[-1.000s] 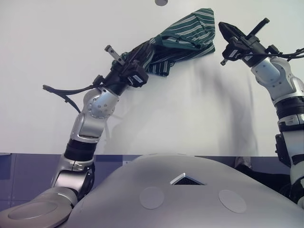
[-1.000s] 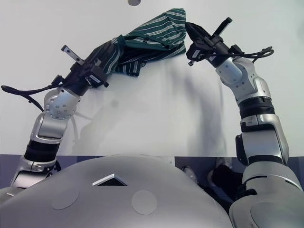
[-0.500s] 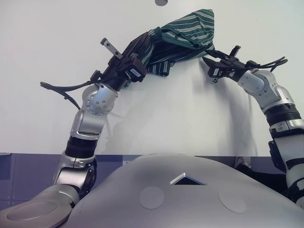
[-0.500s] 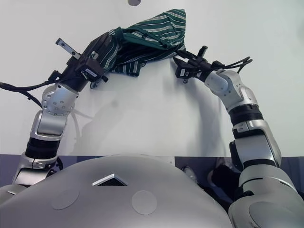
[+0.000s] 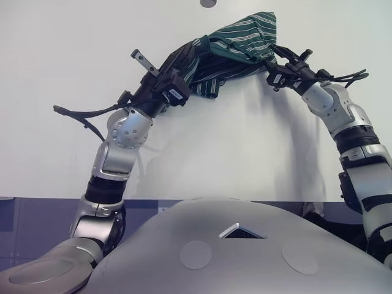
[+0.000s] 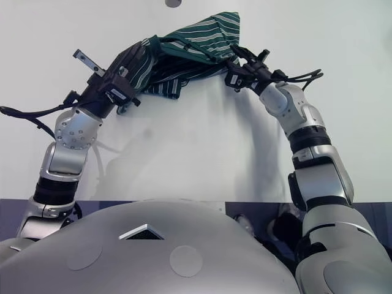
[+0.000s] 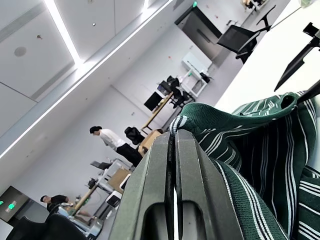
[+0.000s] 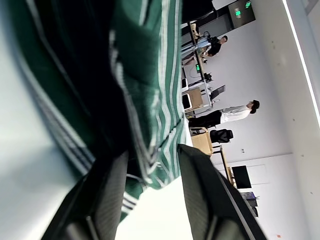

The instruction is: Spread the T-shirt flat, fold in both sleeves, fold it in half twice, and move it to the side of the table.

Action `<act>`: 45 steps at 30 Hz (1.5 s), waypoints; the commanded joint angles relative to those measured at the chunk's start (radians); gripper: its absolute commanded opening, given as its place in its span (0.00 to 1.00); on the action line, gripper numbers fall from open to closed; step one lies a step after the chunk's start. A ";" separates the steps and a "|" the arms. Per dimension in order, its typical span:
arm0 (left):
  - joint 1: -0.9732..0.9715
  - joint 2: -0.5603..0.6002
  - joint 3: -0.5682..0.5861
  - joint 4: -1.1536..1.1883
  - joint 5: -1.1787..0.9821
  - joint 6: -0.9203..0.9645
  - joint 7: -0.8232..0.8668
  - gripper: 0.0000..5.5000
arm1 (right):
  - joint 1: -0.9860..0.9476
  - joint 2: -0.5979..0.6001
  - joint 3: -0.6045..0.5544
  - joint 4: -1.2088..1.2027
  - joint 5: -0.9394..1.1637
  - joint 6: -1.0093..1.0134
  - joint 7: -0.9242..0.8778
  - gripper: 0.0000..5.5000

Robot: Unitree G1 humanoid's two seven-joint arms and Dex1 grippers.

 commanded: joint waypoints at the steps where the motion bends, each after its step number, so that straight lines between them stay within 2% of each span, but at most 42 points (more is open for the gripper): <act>1: -0.017 -0.001 -0.006 0.001 -0.009 -0.008 -0.008 0.00 | -0.050 0.038 0.019 0.049 -0.029 0.014 -0.032 0.29; 2: -0.016 -0.001 -0.007 0.000 -0.009 -0.009 -0.008 0.00 | -0.055 0.046 0.020 0.057 -0.032 0.013 -0.038 0.28; 8: -0.018 0.009 0.001 -0.009 -0.018 -0.016 -0.013 0.00 | -0.054 0.032 -0.006 0.037 -0.013 -0.031 -0.055 0.02; 11: -0.039 0.044 0.030 -0.046 -0.129 -0.006 -0.089 0.00 | -0.021 -0.055 -0.064 -0.061 0.062 -0.071 0.024 0.01; 15: -0.064 0.153 0.093 -0.196 -0.469 0.139 -0.313 0.00 | 0.031 -0.249 -0.140 -0.307 0.341 -0.087 0.346 0.01; 17: -0.057 0.214 0.112 -0.288 -0.635 0.277 -0.404 0.00 | 0.068 -0.345 -0.145 -0.448 0.512 -0.025 0.559 0.01; 21: 0.026 0.321 0.111 -0.417 -0.925 0.513 -0.538 0.00 | 0.216 -0.509 -0.124 -0.694 0.714 0.173 0.874 0.01; 26: 0.068 0.468 0.249 -0.532 -1.436 0.759 -0.620 0.00 | 0.280 -0.683 -0.216 -0.941 0.995 0.552 1.142 0.01; 28: 0.066 0.516 0.278 -0.554 -1.570 0.821 -0.632 0.00 | 0.330 -0.753 -0.243 -1.029 1.059 0.639 1.237 0.01; 31: 0.070 0.564 0.282 -0.595 -1.692 0.888 -0.636 0.00 | 0.354 -0.783 -0.267 -1.097 1.090 0.705 1.318 0.01; 35: 0.113 0.583 0.268 -0.631 -1.737 0.932 -0.636 0.00 | 0.427 -0.822 -0.298 -1.174 1.100 0.748 1.415 0.01; 37: 0.111 0.560 0.265 -0.625 -1.741 0.930 -0.603 0.00 | 0.407 -0.796 -0.295 -1.171 1.082 0.752 1.410 0.01; 39: 0.052 0.516 0.266 -0.570 -1.678 0.907 -0.541 0.00 | 0.300 -0.718 -0.269 -1.096 1.021 0.728 1.370 0.01; 42: -0.218 0.604 0.115 -0.343 -1.134 0.842 -0.462 0.00 | -0.018 -0.497 -0.179 -0.807 0.768 0.607 1.189 0.01; 45: -0.611 0.681 -0.039 -0.001 -0.714 0.656 -0.598 0.00 | -0.320 -0.354 -0.096 -0.474 0.545 0.488 1.049 0.01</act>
